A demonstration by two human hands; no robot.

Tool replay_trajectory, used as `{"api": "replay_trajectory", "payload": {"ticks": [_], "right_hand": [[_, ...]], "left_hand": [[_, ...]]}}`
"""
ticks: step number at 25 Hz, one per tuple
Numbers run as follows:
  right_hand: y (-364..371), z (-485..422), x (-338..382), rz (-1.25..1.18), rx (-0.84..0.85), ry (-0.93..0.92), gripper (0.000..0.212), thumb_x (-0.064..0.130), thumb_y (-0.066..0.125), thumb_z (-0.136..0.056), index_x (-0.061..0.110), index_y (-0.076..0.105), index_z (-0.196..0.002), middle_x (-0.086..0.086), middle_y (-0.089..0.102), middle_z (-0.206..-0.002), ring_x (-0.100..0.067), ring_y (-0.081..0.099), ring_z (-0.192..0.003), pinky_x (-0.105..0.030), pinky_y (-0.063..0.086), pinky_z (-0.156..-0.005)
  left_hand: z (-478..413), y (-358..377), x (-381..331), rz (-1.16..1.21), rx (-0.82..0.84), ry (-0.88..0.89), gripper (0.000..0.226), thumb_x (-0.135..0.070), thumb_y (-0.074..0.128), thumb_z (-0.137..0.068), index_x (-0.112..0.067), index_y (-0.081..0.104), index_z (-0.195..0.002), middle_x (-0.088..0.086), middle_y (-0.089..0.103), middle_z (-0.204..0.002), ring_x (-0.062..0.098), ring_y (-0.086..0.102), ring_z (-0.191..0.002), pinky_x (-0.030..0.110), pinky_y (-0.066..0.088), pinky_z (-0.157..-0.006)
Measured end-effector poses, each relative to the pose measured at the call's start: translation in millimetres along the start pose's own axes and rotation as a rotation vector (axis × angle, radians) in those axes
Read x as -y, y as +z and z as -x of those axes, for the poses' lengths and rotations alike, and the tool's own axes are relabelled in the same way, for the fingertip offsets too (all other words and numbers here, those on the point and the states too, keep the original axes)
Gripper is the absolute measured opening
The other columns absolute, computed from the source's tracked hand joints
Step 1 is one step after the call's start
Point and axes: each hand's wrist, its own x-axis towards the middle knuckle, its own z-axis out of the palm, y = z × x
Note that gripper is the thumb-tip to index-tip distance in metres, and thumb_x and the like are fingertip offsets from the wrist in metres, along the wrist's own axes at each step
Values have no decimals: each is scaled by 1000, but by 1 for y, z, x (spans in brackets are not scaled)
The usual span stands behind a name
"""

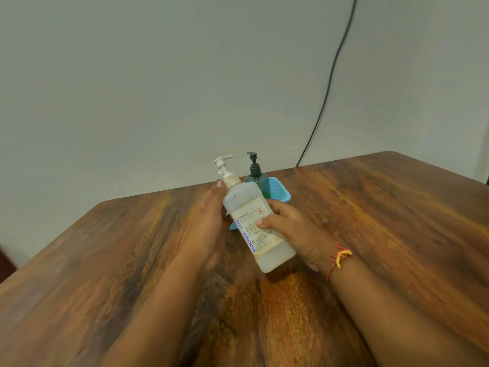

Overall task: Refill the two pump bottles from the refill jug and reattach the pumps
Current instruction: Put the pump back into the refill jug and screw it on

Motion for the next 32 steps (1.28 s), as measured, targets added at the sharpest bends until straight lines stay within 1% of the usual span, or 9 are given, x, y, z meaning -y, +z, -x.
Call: {"api": "replay_trajectory", "payload": {"ticks": [2, 5, 7, 9, 12, 20, 25, 28, 32], "right_hand": [[-7, -1, 5, -63, -119, -40, 45, 29, 74, -83, 22, 61, -126, -2, 77, -109, -20, 76, -94, -34, 61, -75], [-39, -8, 10, -147, -460, -131, 44, 25, 78, -84, 22, 58, -124, -2, 75, -110, -19, 75, -92, -38, 63, -77], [-74, -14, 15, -33, -663, -170, 54, 29, 83, -78, 21, 56, -124, 1, 72, -114, -18, 73, -96, -38, 63, -77], [-117, -18, 18, 213, -772, -148, 61, 33, 86, -76, 20, 53, -126, 3, 67, -117, -17, 68, -102, -33, 61, -78], [-180, -24, 17, 471, -827, -94, 66, 37, 87, -75, 22, 53, -129, -1, 65, -125, -23, 64, -108, -36, 58, -85], [-298, -62, -17, 579, -974, -9, 79, 37, 91, -69, 21, 48, -134, -5, 61, -131, -29, 58, -119, -46, 53, -97], [-318, -81, -34, 598, -1000, 14, 87, 37, 91, -69, 20, 43, -139, -6, 57, -135, -30, 55, -123, -47, 52, -100], [-316, -84, -29, 639, -1003, 55, 90, 35, 93, -66, 16, 41, -138, -8, 56, -134, -31, 54, -124, -48, 51, -100], [-295, -69, -14, 730, -1087, 95, 92, 49, 89, -66, 15, 40, -136, -12, 53, -133, -34, 53, -123, -52, 52, -96]], "left_hand": [[7, 21, 6, -25, 31, 19, 44, -47, 45, -103, -13, 65, -124, 10, 76, -114, 26, 74, -105, 45, 62, -87], [7, 57, 27, -340, 53, 85, 40, -42, 52, -102, -18, 56, -134, 3, 68, -128, 20, 66, -119, 38, 57, -98], [0, 85, 42, -534, 94, 92, 40, -38, 56, -101, -21, 53, -137, -3, 62, -134, 11, 59, -121, 25, 52, -95], [-12, 116, 55, -659, 174, 44, 43, -35, 61, -99, -22, 51, -139, -4, 58, -138, 6, 53, -117, 23, 48, -93], [-35, 157, 78, -749, 249, 1, 47, -34, 64, -97, -23, 51, -140, -3, 57, -142, 4, 52, -110, 26, 49, -94], [-90, 221, 119, -895, 293, 55, 50, -32, 67, -96, -20, 50, -141, 0, 57, -141, 15, 57, -124, 28, 50, -96], [-109, 214, 138, -942, 325, 89, 55, -34, 69, -93, -19, 48, -142, 2, 57, -141, 19, 57, -128, 40, 53, -104], [-110, 204, 136, -959, 318, 96, 56, -35, 69, -93, -19, 47, -142, 2, 56, -142, 19, 55, -130, 41, 52, -105], [-94, 190, 120, -970, 288, 135, 57, -35, 68, -94, -20, 46, -144, 1, 54, -145, 19, 50, -134, 42, 48, -109]]}}
